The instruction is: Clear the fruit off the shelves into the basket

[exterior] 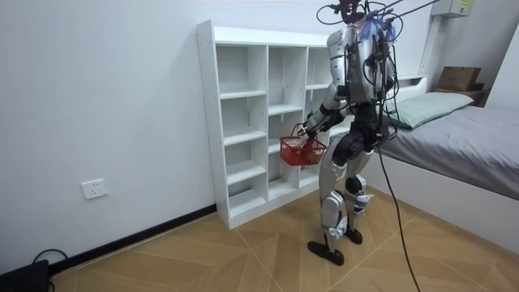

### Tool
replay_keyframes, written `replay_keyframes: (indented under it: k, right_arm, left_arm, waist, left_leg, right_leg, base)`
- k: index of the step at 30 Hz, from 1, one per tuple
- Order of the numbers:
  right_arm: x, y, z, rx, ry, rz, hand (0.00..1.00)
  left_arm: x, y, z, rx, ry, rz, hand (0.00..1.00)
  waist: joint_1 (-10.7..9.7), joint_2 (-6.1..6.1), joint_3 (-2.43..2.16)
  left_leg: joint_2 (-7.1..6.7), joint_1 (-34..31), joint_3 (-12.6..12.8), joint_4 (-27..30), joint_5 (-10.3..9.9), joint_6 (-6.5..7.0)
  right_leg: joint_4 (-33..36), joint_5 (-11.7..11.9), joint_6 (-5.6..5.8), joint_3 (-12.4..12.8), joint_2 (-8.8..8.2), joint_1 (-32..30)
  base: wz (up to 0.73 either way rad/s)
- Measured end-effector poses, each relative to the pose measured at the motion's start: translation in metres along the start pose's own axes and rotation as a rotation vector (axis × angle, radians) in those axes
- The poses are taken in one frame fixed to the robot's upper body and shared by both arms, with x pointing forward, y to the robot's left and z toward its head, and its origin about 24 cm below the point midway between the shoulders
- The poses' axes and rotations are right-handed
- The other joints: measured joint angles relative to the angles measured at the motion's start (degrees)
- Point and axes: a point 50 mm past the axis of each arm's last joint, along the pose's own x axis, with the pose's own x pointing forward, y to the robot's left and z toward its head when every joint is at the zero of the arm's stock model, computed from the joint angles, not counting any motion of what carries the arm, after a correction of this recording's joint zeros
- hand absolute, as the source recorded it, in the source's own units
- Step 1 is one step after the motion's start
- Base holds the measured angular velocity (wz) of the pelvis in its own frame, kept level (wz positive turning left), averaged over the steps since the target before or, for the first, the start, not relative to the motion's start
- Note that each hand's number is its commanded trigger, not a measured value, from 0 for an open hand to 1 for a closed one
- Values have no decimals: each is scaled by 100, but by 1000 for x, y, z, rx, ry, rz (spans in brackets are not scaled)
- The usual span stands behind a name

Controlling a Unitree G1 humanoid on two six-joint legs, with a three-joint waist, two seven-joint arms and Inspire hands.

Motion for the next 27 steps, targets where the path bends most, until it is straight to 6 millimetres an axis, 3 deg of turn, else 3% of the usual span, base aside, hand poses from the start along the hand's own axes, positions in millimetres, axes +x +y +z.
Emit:
replay_keyframes:
  k: [13,22,27]
  right_arm:
    - [3,-26,4,11,-17,-261,0]
    - [14,-40,19,42,-92,-391,0]
    - [26,-53,24,37,-92,-477,0]
  left_arm:
    - [-6,15,2,-24,-18,77,100]
    - [-7,20,2,-15,-15,100,100]
    - [-7,20,1,-15,-11,101,100]
  waist:
    - [-105,-61,-35]
    - [-141,-98,-17]
    - [-137,-161,24]
  left_leg:
    - [-8,79,43,-3,-2,0]
    - [33,77,26,21,-8,-11]
    - [48,70,23,23,-10,-21]
  right_leg:
    - [17,-1,1,45,4,43]
    - [2,14,-18,41,12,52]
    - [-1,8,-30,39,21,49]
  base:
    - [-2]
    - [0]
    - [0]
